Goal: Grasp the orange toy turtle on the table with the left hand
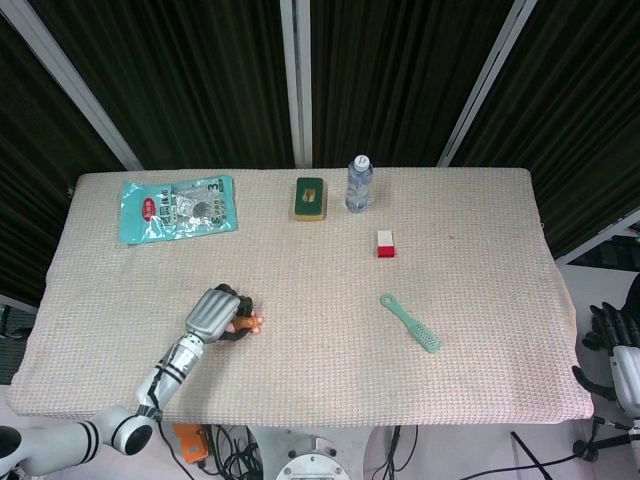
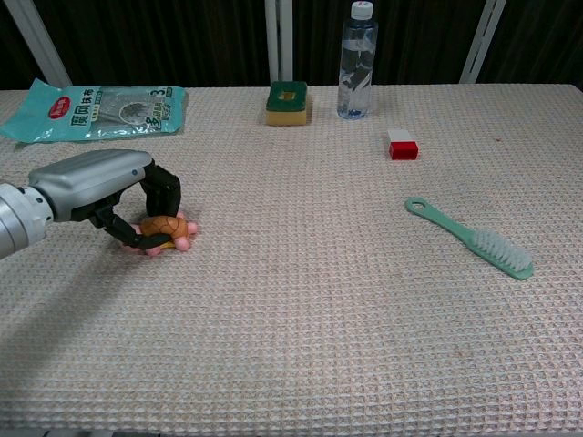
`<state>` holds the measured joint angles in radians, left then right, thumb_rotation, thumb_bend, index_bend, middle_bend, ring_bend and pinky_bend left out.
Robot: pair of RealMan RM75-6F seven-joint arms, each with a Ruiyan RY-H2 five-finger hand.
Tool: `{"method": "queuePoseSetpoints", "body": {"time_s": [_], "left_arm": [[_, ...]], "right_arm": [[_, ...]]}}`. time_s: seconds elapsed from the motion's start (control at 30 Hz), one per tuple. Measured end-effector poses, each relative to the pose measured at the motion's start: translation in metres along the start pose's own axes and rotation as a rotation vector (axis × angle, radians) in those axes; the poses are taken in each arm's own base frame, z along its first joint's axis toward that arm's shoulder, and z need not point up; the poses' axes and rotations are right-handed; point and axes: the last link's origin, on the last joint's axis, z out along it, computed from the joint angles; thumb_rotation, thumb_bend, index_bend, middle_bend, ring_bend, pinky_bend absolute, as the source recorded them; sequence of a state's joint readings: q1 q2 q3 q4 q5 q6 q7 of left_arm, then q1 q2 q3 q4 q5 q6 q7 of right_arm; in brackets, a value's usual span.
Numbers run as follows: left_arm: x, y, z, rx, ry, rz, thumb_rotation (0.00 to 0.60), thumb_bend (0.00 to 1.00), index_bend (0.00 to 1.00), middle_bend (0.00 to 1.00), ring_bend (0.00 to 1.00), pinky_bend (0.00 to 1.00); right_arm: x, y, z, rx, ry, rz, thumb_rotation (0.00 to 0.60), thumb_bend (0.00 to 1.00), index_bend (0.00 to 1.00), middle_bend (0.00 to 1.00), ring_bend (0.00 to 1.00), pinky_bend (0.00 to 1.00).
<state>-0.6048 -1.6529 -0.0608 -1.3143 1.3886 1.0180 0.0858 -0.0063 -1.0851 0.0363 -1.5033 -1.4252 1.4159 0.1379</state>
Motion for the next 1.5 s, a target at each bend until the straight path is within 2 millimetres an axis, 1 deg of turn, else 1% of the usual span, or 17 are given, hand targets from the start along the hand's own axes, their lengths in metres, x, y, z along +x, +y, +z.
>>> {"method": "queuePoseSetpoints", "body": {"time_s": [0.03, 0.13, 0.17, 0.23, 0.37, 0.43, 0.53, 0.7, 1.0, 1.13, 1.27, 1.33, 1.37, 1.4, 1.43, 1.47, 1.5], "left_arm": [[0.001, 0.0, -0.001, -0.006, -0.004, -0.004, 0.6, 0.3, 0.47, 0.5, 0.28, 0.27], [0.004, 0.0, -0.004, -0.021, -0.017, -0.009, 0.6, 0.27, 0.32, 0.34, 0.17, 0.24], [0.004, 0.0, -0.005, -0.024, -0.022, -0.009, 0.6, 0.26, 0.29, 0.31, 0.15, 0.23], [0.006, 0.0, -0.008, -0.03, -0.027, -0.006, 0.6, 0.26, 0.28, 0.28, 0.13, 0.23], [0.006, 0.0, -0.009, -0.026, -0.029, -0.006, 0.6, 0.26, 0.29, 0.29, 0.13, 0.23], [0.006, 0.0, -0.009, -0.024, -0.031, -0.007, 0.6, 0.26, 0.31, 0.32, 0.13, 0.23], [0.006, 0.0, -0.008, -0.026, -0.027, -0.006, 0.6, 0.27, 0.38, 0.39, 0.16, 0.24], [0.004, -0.002, -0.005, -0.012, -0.007, 0.0, 0.6, 0.3, 0.54, 0.59, 0.32, 0.28], [-0.003, -0.009, 0.0, 0.03, 0.012, 0.023, 0.6, 0.35, 0.79, 0.83, 0.55, 0.41], [-0.004, -0.011, 0.001, 0.04, 0.015, 0.038, 0.6, 0.35, 0.82, 0.88, 0.6, 0.43], [-0.004, -0.01, 0.0, 0.042, 0.016, 0.035, 0.6, 0.35, 0.82, 0.87, 0.59, 0.43], [-0.003, -0.009, 0.0, 0.041, 0.026, 0.02, 0.6, 0.34, 0.74, 0.79, 0.51, 0.4], [-0.003, -0.009, -0.001, 0.04, 0.026, 0.013, 0.6, 0.31, 0.59, 0.64, 0.4, 0.34], [-0.002, -0.009, -0.002, 0.037, 0.02, 0.008, 0.6, 0.29, 0.49, 0.53, 0.31, 0.31], [-0.002, -0.009, -0.003, 0.034, 0.012, 0.008, 0.6, 0.25, 0.34, 0.37, 0.2, 0.25], [-0.001, -0.01, -0.004, 0.031, 0.003, 0.006, 0.6, 0.23, 0.23, 0.25, 0.11, 0.22], [0.001, -0.01, -0.005, 0.025, -0.006, 0.001, 0.6, 0.21, 0.17, 0.18, 0.06, 0.2]], "right_arm": [[0.0, 0.0, 0.0, 0.0, 0.0, 0.0, 0.6, 0.17, 0.0, 0.0, 0.0, 0.0], [0.0, 0.0, 0.0, 0.0, 0.001, 0.001, 0.6, 0.17, 0.0, 0.0, 0.0, 0.0], [0.0, 0.0, 0.0, 0.0, 0.002, 0.0, 0.6, 0.17, 0.0, 0.0, 0.0, 0.0], [0.001, 0.0, 0.0, 0.0, 0.003, 0.0, 0.6, 0.17, 0.0, 0.0, 0.0, 0.0], [0.0, 0.0, 0.0, 0.0, 0.001, -0.001, 0.6, 0.17, 0.0, 0.0, 0.0, 0.0], [0.0, 0.0, 0.0, 0.0, 0.001, -0.001, 0.6, 0.17, 0.0, 0.0, 0.0, 0.0], [0.0, 0.0, 0.0, -0.001, 0.0, -0.001, 0.6, 0.17, 0.0, 0.0, 0.0, 0.0], [0.0, 0.0, 0.0, -0.001, -0.002, -0.001, 0.6, 0.17, 0.0, 0.0, 0.0, 0.0], [0.0, 0.001, 0.0, -0.005, -0.001, 0.001, 0.6, 0.17, 0.0, 0.0, 0.0, 0.0], [0.0, 0.001, 0.0, -0.004, 0.0, 0.001, 0.6, 0.17, 0.0, 0.0, 0.0, 0.0], [0.001, 0.001, 0.0, -0.003, 0.002, 0.001, 0.6, 0.17, 0.0, 0.0, 0.0, 0.0], [0.001, 0.001, 0.0, -0.003, 0.004, 0.001, 0.6, 0.17, 0.0, 0.0, 0.0, 0.0], [0.001, 0.001, 0.0, -0.003, 0.005, 0.001, 0.6, 0.17, 0.0, 0.0, 0.0, 0.0], [0.002, 0.001, 0.0, -0.003, 0.006, 0.001, 0.6, 0.17, 0.0, 0.0, 0.0, 0.0], [0.002, 0.001, 0.0, -0.002, 0.006, 0.001, 0.6, 0.17, 0.0, 0.0, 0.0, 0.0], [0.002, 0.001, 0.0, -0.001, 0.006, 0.001, 0.6, 0.17, 0.0, 0.0, 0.0, 0.0], [0.002, 0.0, 0.0, 0.001, 0.006, 0.001, 0.6, 0.17, 0.0, 0.0, 0.0, 0.0]]}}
